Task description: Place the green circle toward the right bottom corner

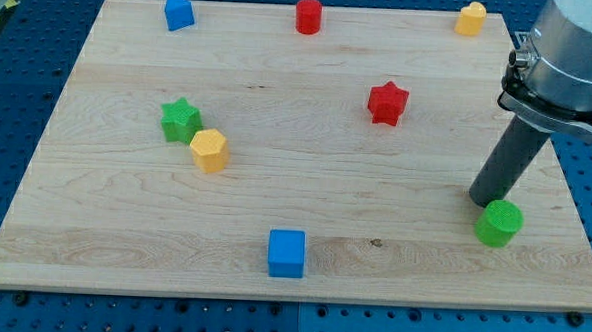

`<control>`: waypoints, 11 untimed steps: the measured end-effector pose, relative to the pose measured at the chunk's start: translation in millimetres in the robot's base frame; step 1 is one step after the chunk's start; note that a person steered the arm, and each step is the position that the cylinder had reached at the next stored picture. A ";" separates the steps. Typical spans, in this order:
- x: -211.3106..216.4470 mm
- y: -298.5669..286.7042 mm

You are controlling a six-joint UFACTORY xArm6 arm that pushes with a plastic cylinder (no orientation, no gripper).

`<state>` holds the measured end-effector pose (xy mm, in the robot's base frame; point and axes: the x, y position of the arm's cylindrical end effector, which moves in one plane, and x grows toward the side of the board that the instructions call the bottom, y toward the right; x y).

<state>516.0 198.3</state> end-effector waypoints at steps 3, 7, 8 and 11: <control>-2.2 -36.2; 37.6 12.4; -4.7 -29.3; -72.6 -131.8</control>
